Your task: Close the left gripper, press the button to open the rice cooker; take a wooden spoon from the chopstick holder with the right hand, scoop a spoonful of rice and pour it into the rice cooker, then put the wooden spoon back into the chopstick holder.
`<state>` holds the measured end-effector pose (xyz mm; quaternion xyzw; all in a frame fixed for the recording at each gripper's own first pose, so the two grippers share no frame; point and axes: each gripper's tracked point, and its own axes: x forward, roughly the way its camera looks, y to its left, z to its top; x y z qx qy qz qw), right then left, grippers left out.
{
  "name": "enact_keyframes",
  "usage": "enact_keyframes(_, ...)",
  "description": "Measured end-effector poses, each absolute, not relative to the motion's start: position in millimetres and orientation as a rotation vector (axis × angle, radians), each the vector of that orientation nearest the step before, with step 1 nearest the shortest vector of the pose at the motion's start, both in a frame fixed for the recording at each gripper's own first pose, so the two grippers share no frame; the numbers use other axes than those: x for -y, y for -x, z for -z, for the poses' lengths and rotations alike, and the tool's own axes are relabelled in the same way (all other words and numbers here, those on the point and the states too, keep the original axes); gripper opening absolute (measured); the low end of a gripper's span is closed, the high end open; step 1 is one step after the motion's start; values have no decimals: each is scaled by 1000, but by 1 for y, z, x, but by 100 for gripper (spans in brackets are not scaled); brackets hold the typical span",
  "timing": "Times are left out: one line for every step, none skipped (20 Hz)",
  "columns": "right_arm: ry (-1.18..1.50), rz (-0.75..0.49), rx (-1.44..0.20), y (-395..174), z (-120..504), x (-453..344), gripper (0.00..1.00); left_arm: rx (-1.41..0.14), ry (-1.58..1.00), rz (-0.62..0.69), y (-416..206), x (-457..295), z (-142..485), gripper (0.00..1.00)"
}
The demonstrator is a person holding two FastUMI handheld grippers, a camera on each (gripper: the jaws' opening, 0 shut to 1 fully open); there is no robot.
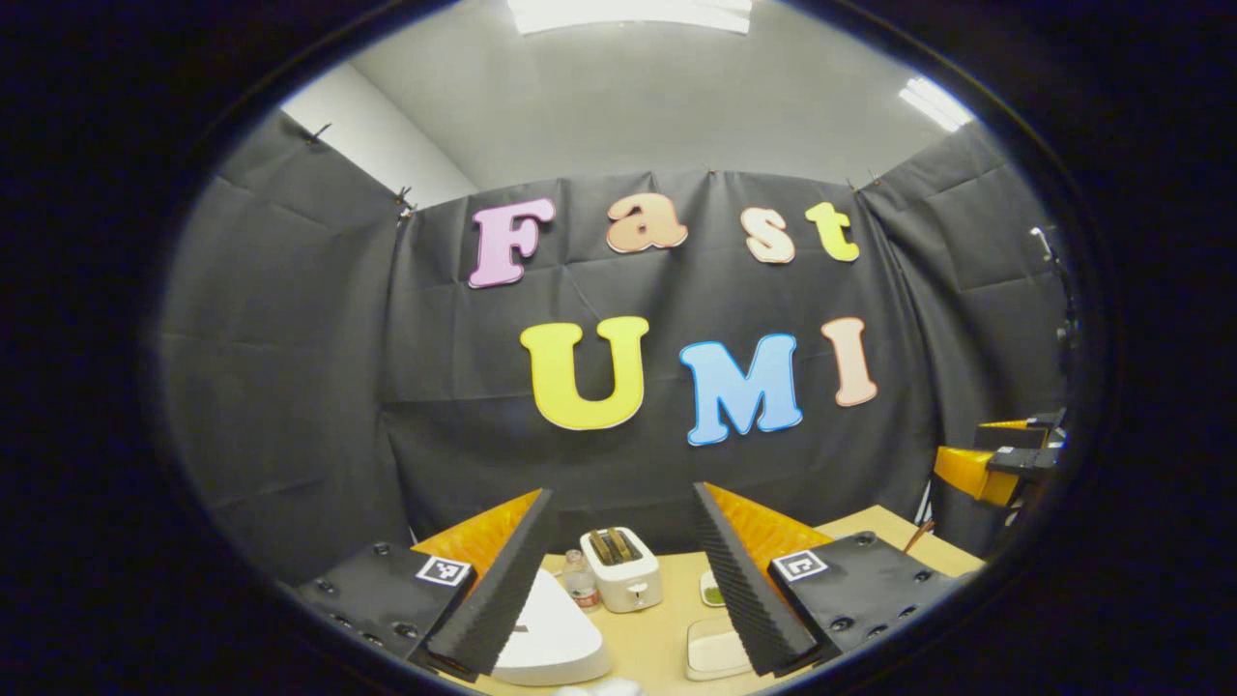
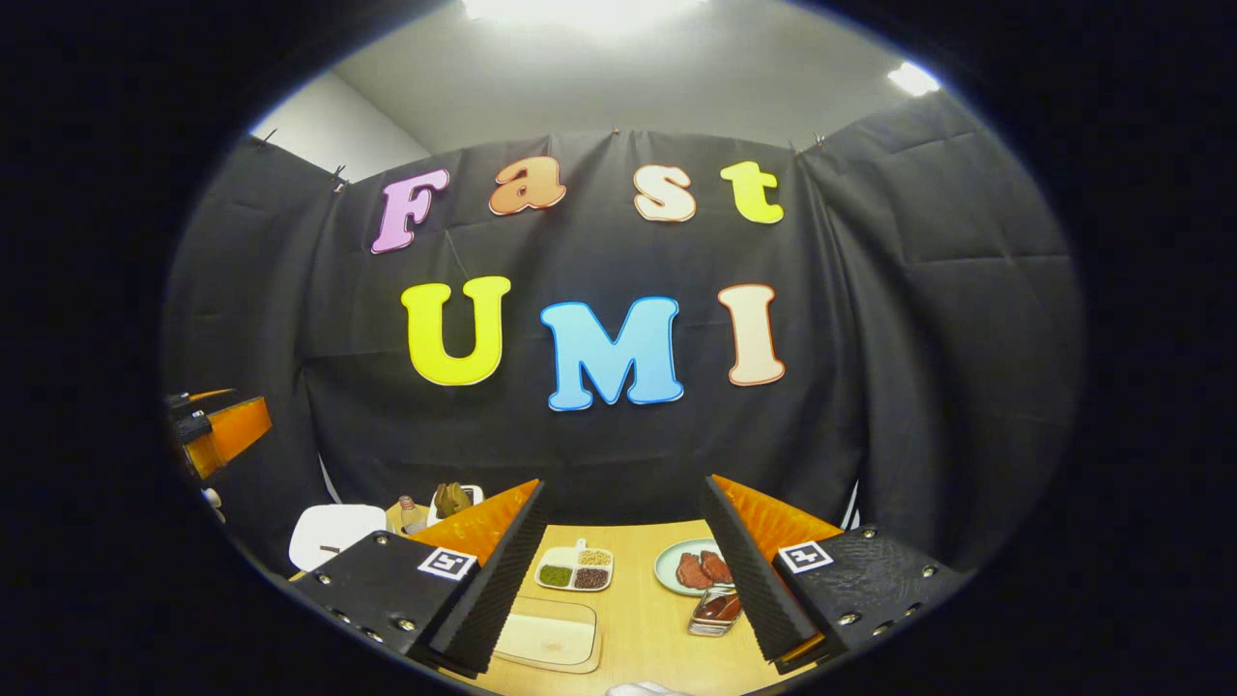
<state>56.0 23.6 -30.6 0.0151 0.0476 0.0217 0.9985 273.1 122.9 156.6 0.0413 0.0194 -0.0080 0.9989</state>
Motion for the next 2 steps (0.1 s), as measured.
enact_keyframes(-20, -44, -88, -55, 27, -26, 98, -34, -67, 28, -270, -120, -155, 99)
enact_keyframes(-11, -43, -83, -54, 24, -28, 98, -30, -55, 36, -268, -115, -154, 99)
